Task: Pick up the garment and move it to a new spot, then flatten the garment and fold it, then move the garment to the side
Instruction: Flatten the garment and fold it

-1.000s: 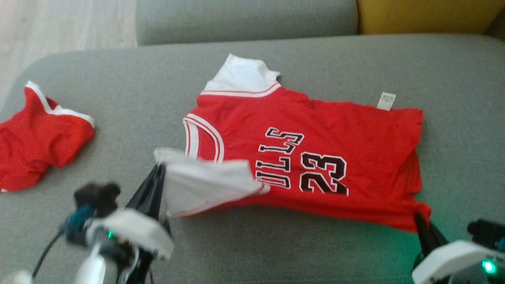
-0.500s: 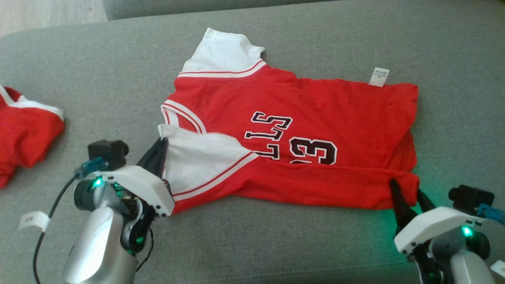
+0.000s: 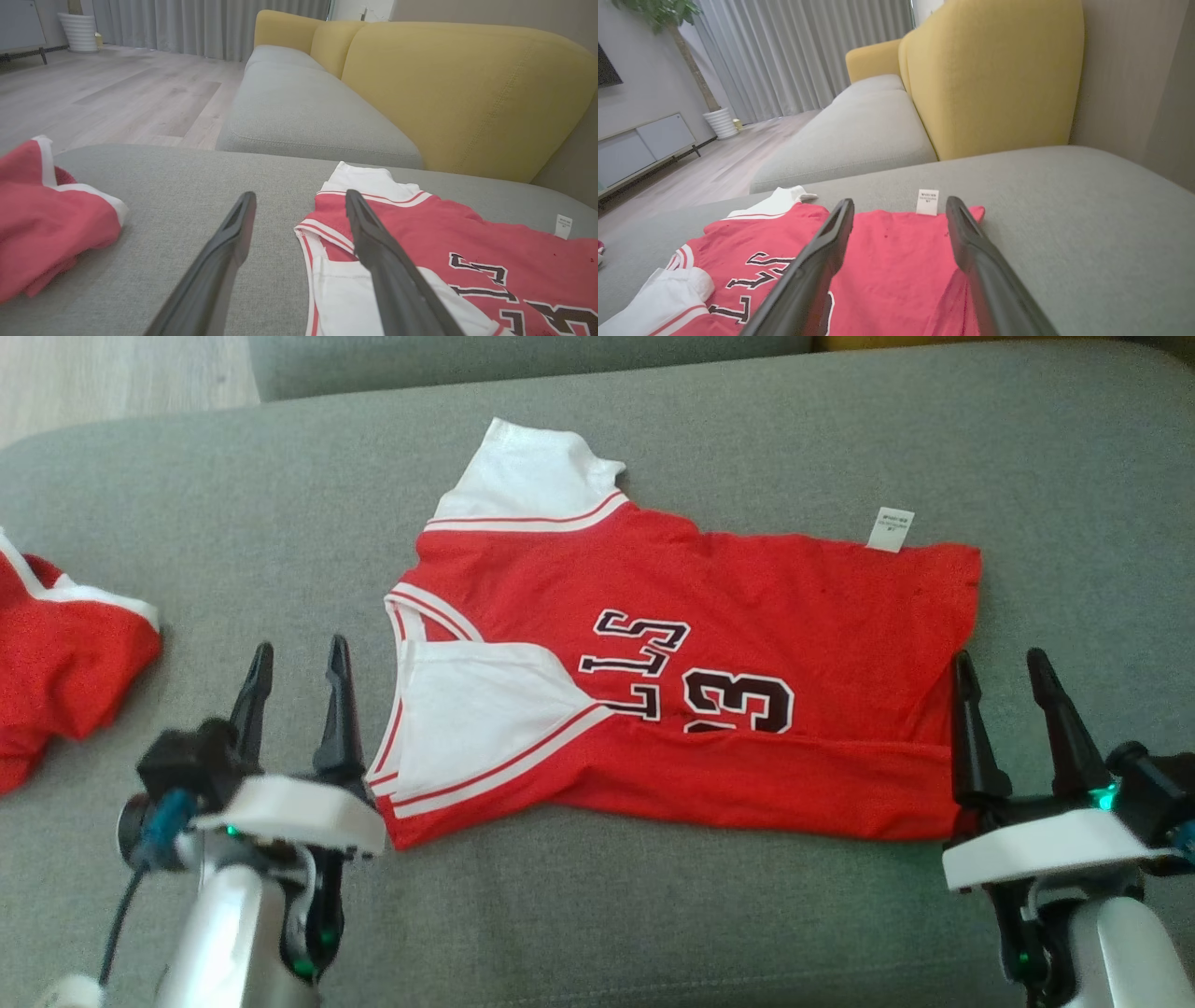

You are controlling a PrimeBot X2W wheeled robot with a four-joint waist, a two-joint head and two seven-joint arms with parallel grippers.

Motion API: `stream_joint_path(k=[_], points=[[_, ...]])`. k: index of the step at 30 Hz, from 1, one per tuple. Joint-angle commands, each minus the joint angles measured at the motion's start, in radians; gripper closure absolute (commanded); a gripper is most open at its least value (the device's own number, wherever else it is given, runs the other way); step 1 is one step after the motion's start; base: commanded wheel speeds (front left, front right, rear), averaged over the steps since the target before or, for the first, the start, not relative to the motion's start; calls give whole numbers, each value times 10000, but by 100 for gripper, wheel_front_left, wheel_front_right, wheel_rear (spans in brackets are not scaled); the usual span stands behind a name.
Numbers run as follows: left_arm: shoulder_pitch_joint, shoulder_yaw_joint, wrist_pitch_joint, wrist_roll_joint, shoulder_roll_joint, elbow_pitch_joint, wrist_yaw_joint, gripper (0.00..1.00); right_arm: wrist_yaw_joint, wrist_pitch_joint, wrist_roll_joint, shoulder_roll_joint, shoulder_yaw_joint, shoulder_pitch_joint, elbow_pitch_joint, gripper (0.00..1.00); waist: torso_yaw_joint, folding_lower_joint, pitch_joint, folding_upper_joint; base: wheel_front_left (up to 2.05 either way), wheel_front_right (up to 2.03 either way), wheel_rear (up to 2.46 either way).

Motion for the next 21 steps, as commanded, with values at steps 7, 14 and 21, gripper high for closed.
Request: stream_joint_path(k=[7, 14, 21], points=[[1113, 78, -157, 927, 125, -1676, 420, 0, 67, 40, -703, -123, 420, 319, -1116, 0, 47, 0, -394, -1, 0, 0, 0], [1753, -176, -160, 1041, 101, -1908, 436, 0, 67, 277, -965, -81, 382, 784, -1390, 0, 140, 0, -542, -1, 0, 0, 0], [1789, -228, -161, 1079, 104, -1810, 515, 0, 67, 385, -1165, -116, 521, 878, -1488, 0, 187, 0, -635, -1, 0, 0, 0]])
